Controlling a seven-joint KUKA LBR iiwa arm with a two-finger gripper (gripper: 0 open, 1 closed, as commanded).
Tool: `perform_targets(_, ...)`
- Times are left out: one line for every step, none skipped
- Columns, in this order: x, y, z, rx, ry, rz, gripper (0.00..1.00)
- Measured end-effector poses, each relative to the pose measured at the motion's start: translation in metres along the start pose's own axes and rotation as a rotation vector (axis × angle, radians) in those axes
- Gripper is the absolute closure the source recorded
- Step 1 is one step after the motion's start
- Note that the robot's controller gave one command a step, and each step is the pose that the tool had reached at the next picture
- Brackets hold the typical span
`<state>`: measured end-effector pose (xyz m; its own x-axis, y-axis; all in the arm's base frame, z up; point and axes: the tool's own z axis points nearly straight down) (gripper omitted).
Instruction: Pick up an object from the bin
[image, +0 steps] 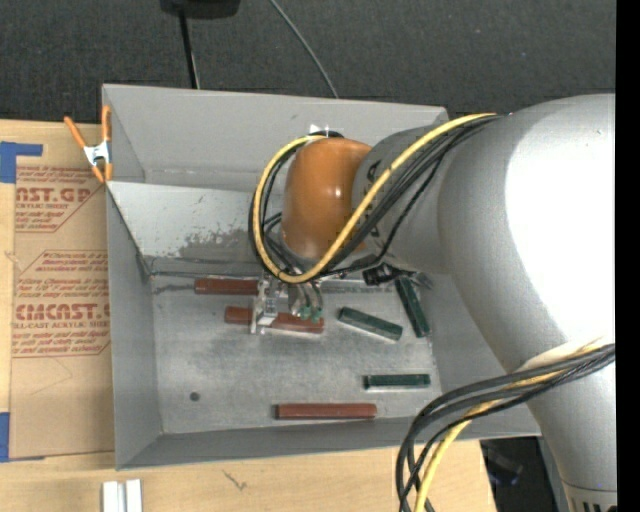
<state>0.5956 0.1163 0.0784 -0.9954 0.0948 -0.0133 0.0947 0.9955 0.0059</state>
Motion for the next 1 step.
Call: perform_targets(0.0046,0.0005,0.0023,0.003,0.019,-0.003,0.00)
